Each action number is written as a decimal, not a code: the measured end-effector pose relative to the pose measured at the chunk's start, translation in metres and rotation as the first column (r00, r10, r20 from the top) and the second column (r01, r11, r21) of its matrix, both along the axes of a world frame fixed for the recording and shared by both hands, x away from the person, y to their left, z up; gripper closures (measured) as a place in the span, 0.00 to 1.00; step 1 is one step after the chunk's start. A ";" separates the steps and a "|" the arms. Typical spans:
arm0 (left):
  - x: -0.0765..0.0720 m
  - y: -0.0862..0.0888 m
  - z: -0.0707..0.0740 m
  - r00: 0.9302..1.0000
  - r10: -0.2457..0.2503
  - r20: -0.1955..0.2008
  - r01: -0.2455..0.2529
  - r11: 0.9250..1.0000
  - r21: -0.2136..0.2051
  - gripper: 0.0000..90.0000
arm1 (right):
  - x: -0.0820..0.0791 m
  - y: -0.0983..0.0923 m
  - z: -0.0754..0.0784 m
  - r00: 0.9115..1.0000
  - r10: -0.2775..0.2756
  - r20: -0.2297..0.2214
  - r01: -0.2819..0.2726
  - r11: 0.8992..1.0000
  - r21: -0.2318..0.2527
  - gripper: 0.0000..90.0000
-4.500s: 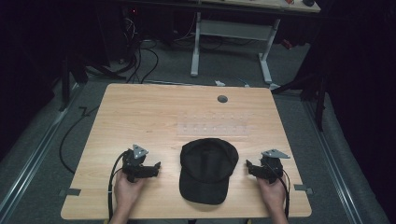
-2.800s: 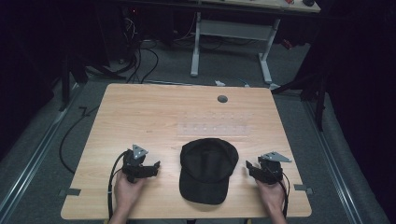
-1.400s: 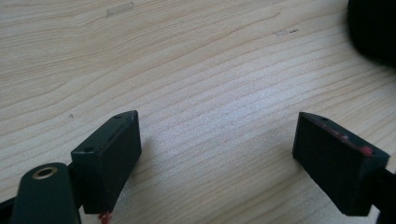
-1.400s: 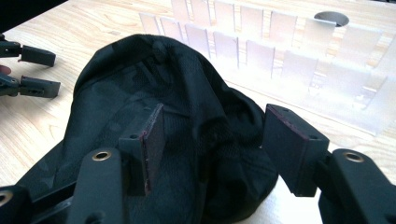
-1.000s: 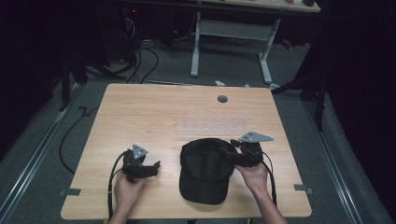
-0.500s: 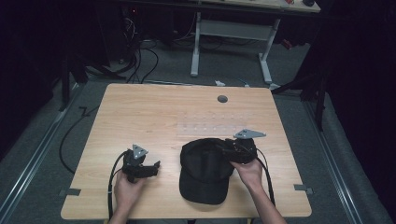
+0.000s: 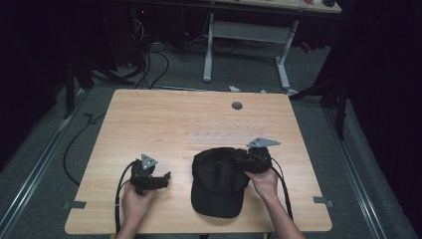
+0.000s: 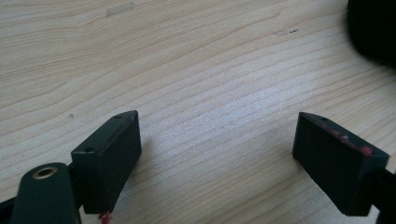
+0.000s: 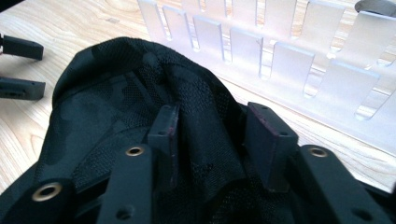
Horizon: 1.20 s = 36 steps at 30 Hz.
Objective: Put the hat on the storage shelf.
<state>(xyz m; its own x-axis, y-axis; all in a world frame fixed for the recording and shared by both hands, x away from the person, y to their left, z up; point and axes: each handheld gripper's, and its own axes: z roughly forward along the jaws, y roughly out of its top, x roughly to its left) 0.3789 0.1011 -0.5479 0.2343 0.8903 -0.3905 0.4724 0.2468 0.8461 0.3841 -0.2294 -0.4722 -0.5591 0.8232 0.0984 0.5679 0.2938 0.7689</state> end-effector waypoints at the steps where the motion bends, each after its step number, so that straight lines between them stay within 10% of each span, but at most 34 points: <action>1: 0.000 0.000 0.000 1.000 0.000 0.000 0.000 1.000 0.001 0.17 | 0.001 -0.001 -0.002 1.000 0.011 -0.004 -0.011 1.000 -0.005 0.68; 36: -0.002 -0.002 0.000 1.000 -0.004 -0.001 0.004 1.000 -0.002 0.17 | -0.016 -0.027 0.007 0.990 0.129 0.056 -0.135 0.985 0.108 0.94</action>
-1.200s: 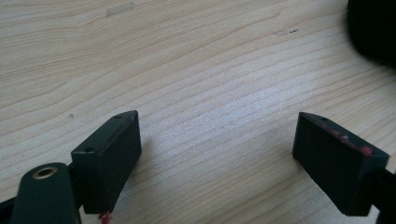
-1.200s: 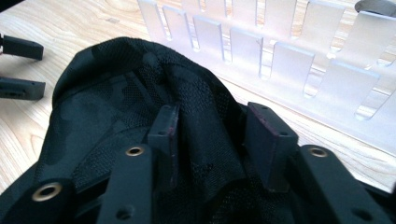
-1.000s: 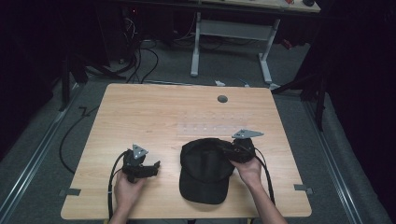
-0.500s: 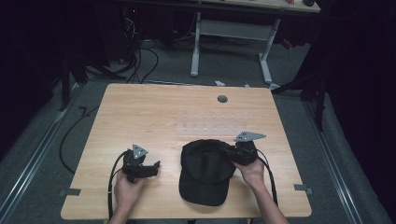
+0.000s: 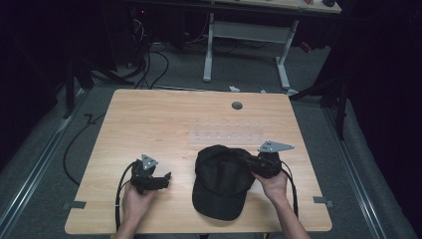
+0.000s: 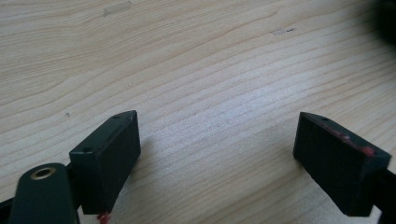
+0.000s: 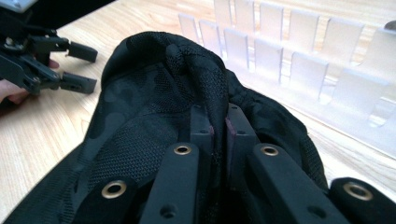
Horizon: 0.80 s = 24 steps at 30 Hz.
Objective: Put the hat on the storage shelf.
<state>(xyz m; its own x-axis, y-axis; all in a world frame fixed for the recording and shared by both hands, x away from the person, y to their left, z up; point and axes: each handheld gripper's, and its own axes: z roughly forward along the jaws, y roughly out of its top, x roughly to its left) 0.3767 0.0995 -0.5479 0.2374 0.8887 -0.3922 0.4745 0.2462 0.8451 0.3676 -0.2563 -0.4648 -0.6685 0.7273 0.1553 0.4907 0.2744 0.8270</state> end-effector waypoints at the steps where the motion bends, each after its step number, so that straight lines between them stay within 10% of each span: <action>1: 0.000 0.000 0.000 1.000 -0.002 0.000 0.002 1.000 0.001 0.17 | -0.001 -0.002 0.002 1.000 -0.002 0.000 0.002 1.000 0.007 0.94; 11: -0.006 -0.004 0.004 0.998 -0.041 -0.037 0.042 0.999 0.020 0.21 | -0.012 -0.015 0.024 0.998 -0.018 0.066 0.014 0.998 0.069 0.95; 17: -0.017 -0.007 0.015 0.993 -0.106 -0.048 0.104 0.993 -0.050 0.25 | -0.018 -0.016 0.037 0.995 -0.006 0.100 0.001 0.999 0.048 0.95; 24: -0.034 -0.015 0.042 0.974 -0.223 -0.043 0.211 0.958 -0.192 0.25 | -0.022 -0.013 0.043 0.992 0.011 0.122 -0.017 0.999 0.048 0.95</action>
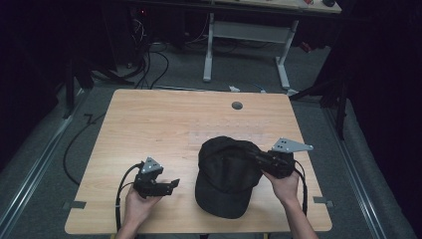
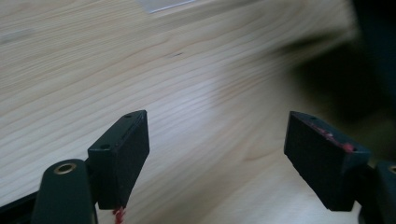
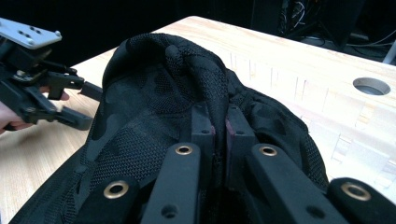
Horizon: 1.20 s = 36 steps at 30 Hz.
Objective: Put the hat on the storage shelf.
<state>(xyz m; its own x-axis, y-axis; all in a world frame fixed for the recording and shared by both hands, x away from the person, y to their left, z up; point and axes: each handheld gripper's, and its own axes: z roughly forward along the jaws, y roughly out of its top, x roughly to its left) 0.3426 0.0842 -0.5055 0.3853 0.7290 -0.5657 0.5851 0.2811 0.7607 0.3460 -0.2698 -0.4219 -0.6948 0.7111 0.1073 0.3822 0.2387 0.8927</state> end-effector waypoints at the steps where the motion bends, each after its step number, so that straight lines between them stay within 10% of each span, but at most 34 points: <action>1: -0.002 -0.002 0.004 1.000 -0.021 -0.009 0.021 1.000 -0.023 0.25 | 0.000 0.001 0.000 1.000 0.001 0.002 -0.001 1.000 -0.002 0.95; 12: -0.015 -0.033 0.026 0.979 -0.202 -0.036 0.199 0.976 -0.086 0.25 | -0.001 0.005 0.000 1.000 0.017 0.016 -0.016 1.000 -0.005 0.95; 36: -0.009 -0.051 0.028 0.956 -0.281 -0.087 0.272 0.956 -0.108 0.29 | -0.002 0.014 0.007 0.990 0.121 0.069 -0.124 0.991 0.053 0.95</action>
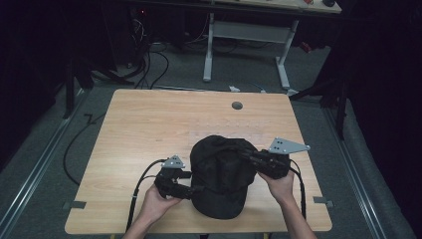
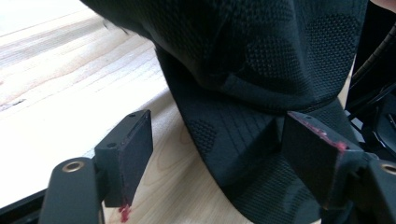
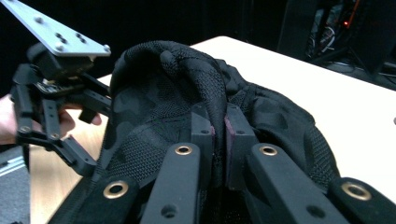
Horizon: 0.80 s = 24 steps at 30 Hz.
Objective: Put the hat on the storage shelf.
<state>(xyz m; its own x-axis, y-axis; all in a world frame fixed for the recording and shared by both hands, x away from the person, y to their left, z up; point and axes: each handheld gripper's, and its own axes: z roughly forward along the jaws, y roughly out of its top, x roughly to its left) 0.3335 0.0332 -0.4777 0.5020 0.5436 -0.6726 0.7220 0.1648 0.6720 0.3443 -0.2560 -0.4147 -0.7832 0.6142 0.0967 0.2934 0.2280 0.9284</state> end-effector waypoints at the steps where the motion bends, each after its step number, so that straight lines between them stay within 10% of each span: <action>1: 0.000 0.000 0.000 1.000 -0.002 -0.001 0.002 1.000 -0.001 0.30 | 0.000 0.000 0.000 1.000 0.007 -0.004 -0.007 1.000 0.013 0.95; 24: -0.005 0.009 0.010 0.997 -0.074 -0.020 0.073 0.995 -0.070 0.59 | 0.001 0.007 0.011 0.997 0.043 0.059 -0.044 0.999 0.021 0.94</action>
